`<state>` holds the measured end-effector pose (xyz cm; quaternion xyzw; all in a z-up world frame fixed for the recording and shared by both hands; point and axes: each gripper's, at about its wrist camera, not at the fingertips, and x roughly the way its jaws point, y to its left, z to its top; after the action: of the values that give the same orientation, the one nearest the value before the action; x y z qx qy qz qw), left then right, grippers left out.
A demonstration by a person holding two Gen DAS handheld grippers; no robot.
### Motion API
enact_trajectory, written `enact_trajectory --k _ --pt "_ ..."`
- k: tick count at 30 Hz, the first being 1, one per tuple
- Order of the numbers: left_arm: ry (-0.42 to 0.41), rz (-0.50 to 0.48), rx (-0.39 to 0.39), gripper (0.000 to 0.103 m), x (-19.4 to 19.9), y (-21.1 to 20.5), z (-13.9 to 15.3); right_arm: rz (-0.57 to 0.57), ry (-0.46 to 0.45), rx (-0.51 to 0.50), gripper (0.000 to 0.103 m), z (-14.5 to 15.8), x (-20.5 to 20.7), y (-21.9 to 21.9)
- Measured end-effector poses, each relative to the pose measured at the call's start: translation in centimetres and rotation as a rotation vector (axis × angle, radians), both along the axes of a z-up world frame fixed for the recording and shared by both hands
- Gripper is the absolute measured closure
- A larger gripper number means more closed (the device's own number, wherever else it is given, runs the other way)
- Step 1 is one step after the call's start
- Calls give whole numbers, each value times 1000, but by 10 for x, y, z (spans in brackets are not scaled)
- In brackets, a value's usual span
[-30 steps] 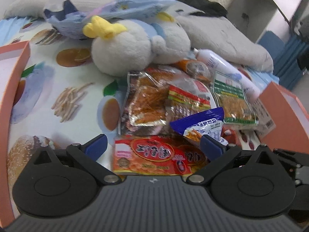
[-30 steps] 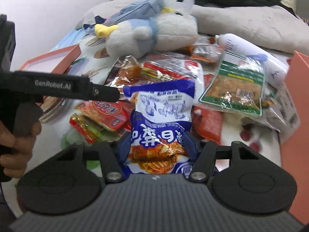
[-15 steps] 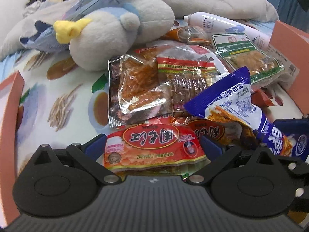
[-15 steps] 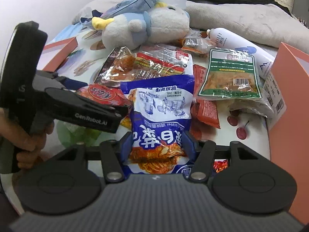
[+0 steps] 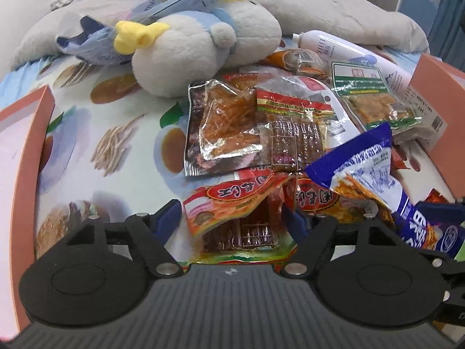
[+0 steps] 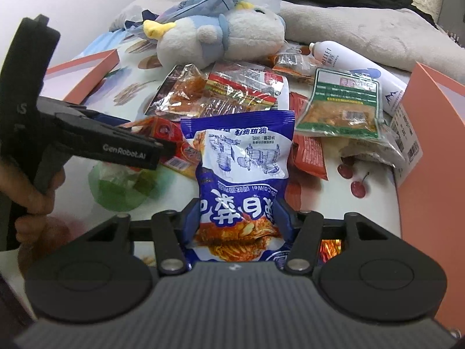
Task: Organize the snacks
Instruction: 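Grasp a red spicy-strip pack with the left tool while the right tool lifts the blue bag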
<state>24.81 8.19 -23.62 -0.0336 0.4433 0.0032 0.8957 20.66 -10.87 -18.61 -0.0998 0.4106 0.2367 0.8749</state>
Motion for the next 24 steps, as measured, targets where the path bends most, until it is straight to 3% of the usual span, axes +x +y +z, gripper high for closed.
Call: enact_trajectory --k 7,24 --pt "27 36 -61 35 -21 2 8 -7 3 -1 47 10 -18 -5" --pt "59 54 -194 37 -108 -20 42 -34 14 -21 51 34 -90 -26"
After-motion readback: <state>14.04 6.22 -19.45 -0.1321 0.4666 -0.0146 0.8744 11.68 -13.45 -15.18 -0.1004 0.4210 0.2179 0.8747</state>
